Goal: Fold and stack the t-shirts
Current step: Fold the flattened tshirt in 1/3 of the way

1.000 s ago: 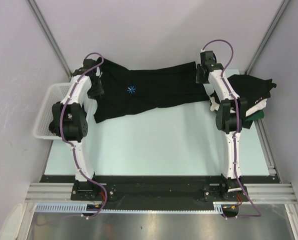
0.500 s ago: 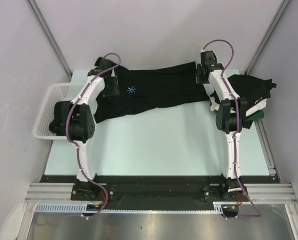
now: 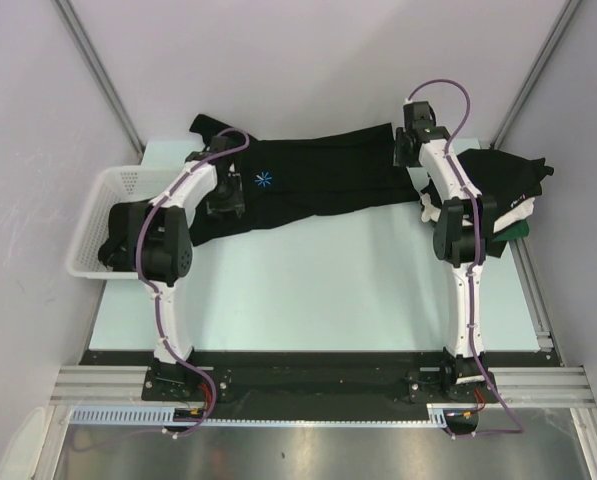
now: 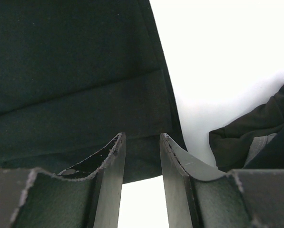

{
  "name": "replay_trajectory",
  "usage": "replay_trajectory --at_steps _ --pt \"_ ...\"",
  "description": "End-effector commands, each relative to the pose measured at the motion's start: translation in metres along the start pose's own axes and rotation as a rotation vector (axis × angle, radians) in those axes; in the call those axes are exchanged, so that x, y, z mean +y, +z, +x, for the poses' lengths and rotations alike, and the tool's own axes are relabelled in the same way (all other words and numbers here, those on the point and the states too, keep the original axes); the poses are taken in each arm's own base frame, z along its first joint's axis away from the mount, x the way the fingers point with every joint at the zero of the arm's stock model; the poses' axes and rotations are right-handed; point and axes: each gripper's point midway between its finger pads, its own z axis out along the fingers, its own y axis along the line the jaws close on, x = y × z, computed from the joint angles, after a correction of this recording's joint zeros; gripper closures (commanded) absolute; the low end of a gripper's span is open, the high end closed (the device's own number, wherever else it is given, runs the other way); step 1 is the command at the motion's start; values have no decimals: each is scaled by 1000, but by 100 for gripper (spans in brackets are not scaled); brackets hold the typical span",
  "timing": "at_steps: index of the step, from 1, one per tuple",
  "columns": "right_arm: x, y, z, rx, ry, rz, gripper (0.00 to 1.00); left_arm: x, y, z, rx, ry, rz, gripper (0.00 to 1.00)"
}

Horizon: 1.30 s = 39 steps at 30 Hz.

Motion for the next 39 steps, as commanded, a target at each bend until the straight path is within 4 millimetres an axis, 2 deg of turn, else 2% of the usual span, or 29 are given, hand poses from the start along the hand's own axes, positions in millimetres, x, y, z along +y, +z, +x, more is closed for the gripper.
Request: replay_trajectory --at_steps 1,4,9,19,32,39 --pt "-4 -16 -17 -40 25 -9 60 11 -16 7 -15 -38 -61 42" --pt "-5 -17 -17 -39 27 -12 60 15 -11 11 -1 -42 -87 40" --pt "-12 -21 -14 -31 31 2 60 17 -12 4 -22 -46 -104 39" --pt "-39 -7 37 118 7 123 59 31 -26 2 -30 -31 -174 35" --pt "-57 2 61 198 -2 197 58 46 -36 20 -19 -18 -226 34" --pt "-60 14 75 237 2 199 58 52 -38 20 -19 -16 -258 33"
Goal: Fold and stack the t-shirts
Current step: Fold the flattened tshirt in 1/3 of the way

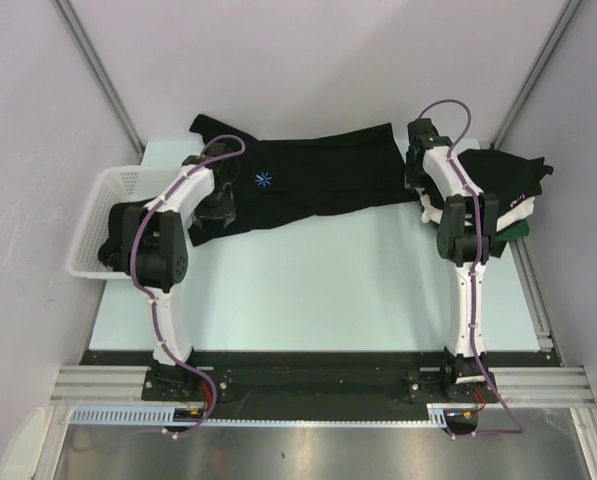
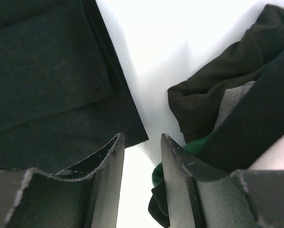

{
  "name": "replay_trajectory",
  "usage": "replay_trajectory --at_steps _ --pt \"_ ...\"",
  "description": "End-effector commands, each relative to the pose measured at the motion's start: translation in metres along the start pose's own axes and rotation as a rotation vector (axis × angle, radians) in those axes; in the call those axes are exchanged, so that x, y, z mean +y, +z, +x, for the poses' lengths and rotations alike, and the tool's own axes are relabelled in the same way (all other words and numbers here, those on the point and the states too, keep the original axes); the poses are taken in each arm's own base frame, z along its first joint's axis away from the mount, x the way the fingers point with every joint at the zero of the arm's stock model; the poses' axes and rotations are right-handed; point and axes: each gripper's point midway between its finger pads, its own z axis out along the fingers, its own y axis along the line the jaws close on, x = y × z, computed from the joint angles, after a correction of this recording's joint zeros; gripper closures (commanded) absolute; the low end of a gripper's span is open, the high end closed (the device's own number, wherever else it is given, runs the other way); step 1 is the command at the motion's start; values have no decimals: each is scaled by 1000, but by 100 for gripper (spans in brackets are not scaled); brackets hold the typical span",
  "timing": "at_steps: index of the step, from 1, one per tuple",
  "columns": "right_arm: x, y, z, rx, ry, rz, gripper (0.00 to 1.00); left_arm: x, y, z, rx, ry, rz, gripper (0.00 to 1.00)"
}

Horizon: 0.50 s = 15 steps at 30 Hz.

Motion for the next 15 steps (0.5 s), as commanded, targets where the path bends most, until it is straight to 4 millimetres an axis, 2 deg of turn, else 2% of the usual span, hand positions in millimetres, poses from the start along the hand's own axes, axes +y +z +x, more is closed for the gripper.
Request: replay_trajectory --at_steps 1,10,13,15 --pt "-5 8 5 28 21 14 58 8 -22 -9 -52 -18 -14 34" --pt "10 20 10 53 39 -57 60 7 -29 -17 -67 -33 -7 33" --pt "12 21 10 58 43 -79 64 6 -28 -16 -63 -37 -7 34" --pt "16 21 11 63 43 -101 71 6 -28 -16 -61 -40 -8 34"
